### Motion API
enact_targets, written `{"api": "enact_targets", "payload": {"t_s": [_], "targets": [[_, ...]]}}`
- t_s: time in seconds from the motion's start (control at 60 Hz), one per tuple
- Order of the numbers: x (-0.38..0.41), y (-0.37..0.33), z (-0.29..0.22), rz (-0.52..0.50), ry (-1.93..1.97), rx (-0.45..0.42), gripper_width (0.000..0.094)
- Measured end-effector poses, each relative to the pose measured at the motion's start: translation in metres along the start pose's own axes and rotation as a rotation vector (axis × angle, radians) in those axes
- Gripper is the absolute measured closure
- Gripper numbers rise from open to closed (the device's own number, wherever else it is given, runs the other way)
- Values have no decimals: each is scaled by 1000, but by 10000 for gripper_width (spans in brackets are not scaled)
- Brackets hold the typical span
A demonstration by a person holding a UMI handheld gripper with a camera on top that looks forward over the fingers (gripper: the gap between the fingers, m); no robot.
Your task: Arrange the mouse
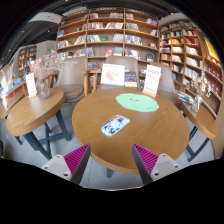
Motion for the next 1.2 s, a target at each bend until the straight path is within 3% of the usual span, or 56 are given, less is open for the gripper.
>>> {"api": "enact_targets", "payload": {"t_s": [0.467,1.033,1.2], "targets": [[0,87,-34,24,83,33,78],[16,134,-72,-10,67,39,89],[17,141,-77,-8,69,41,134]]}}
Point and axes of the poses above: the point between the fingertips, and its own axes, seen from behind it with the camera up: x to the left, z down, y forward, the way the camera looks, the point moved 5 cm from there along -y, backward, against the way the camera looks, and after that the axes turned 4 degrees about x, right-handed, at the moved point
